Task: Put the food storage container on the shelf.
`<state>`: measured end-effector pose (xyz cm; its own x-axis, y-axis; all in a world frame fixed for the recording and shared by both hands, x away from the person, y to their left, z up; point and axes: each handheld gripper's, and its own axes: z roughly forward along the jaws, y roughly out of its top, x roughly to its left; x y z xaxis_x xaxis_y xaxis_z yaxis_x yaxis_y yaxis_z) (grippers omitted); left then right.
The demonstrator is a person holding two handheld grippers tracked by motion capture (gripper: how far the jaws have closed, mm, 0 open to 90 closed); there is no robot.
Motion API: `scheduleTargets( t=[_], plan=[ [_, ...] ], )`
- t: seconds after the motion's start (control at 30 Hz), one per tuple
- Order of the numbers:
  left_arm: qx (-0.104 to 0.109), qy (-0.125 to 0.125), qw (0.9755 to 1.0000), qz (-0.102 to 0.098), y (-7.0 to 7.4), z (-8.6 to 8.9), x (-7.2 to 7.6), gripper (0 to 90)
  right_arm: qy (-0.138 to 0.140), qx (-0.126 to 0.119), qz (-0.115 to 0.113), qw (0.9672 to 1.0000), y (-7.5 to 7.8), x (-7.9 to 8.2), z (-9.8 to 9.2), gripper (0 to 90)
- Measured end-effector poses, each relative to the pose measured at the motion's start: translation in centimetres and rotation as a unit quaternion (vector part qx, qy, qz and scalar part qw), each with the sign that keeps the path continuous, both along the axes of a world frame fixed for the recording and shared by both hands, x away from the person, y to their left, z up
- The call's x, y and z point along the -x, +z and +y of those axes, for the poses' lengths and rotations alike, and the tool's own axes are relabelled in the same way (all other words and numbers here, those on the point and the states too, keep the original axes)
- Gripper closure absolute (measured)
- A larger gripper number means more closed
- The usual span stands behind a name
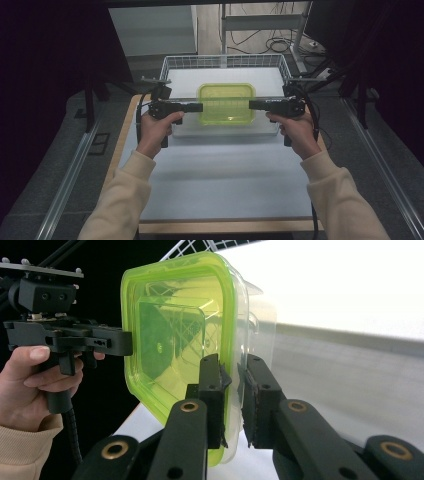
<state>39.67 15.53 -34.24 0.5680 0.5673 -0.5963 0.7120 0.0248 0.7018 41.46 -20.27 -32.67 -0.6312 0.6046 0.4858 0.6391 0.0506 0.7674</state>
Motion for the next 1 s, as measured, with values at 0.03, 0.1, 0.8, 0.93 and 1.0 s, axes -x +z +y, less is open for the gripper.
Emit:
scheduleTargets(
  t=[0.03,0.1,0.8,0.93,1.0],
  plan=[
    [-0.002,-0.002,1.0,-0.001,0.1,0.1,-0.2,82.0,-0.001,0.0,0.001,1.0,0.2,-0.2,0.0,80.2],
    [-0.003,-0.002,1.0,-0.002,0.4,0.1,-0.6,82.0,-0.001,-0.001,0.001,1.0,0.5,-0.7,0.1,80.2],
    [-0.007,0.009,0.9999,0.008,2.6,0.3,-6.6,81.9,-0.026,-0.001,0.015,0.9996,2.7,-6.7,0.8,80.0],
    [-0.009,0.013,0.9998,0.013,2.6,0.2,-7.6,81.8,-0.033,-0.005,0.021,0.9992,2.6,-7.6,0.7,79.9],
    [-0.009,0.013,0.9997,0.018,2.2,0.0,-8.2,81.8,-0.04,-0.006,0.03,0.9987,2.2,-8.2,0.6,79.8]
  ],
)
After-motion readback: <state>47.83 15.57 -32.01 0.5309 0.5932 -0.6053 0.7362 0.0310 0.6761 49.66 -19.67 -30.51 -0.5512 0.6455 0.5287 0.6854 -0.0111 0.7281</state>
